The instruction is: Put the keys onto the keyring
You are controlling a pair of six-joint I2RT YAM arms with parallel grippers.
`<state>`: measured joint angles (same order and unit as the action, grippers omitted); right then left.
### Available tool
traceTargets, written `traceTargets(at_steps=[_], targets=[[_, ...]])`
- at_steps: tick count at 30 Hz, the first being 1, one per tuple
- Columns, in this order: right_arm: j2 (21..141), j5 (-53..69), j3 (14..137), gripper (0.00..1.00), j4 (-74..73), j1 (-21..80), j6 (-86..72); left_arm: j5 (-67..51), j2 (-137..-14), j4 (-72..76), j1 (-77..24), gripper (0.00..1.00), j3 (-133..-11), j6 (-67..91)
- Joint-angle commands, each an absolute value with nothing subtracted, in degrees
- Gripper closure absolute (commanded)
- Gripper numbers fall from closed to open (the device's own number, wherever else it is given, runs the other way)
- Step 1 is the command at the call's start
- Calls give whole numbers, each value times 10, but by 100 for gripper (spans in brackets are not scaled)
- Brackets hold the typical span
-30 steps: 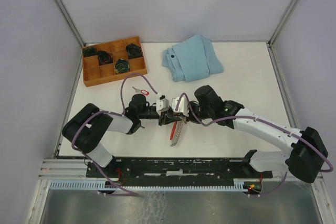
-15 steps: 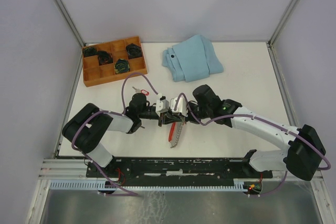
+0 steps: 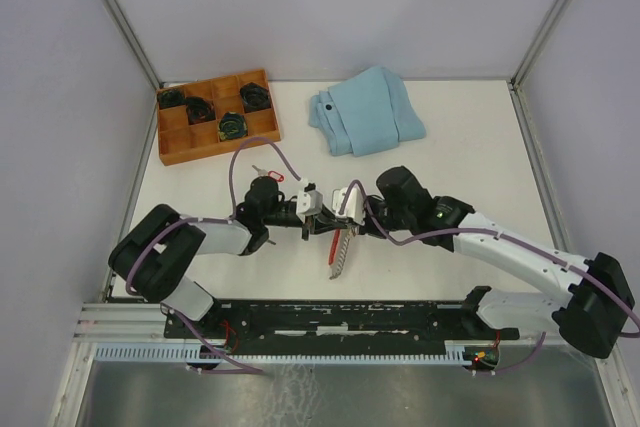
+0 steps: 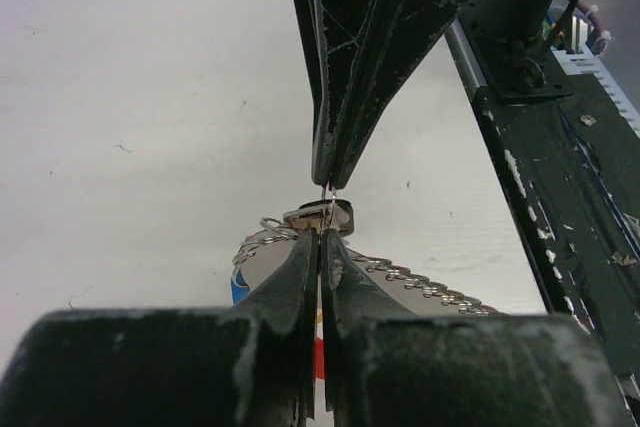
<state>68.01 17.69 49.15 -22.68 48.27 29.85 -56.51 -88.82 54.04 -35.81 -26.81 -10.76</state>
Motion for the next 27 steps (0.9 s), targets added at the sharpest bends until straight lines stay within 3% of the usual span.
traceTargets(at_steps=[1, 21, 27], targets=[[647, 138, 478, 99, -196, 482, 278, -529, -862, 534, -356, 97, -270, -123], [646, 141, 438, 99, -143, 482, 245, -461, -825, 607, -356, 97, -248, -44], [614, 132, 424, 69, -96, 482, 238, -449, -822, 600, -356, 97, -245, -38]])
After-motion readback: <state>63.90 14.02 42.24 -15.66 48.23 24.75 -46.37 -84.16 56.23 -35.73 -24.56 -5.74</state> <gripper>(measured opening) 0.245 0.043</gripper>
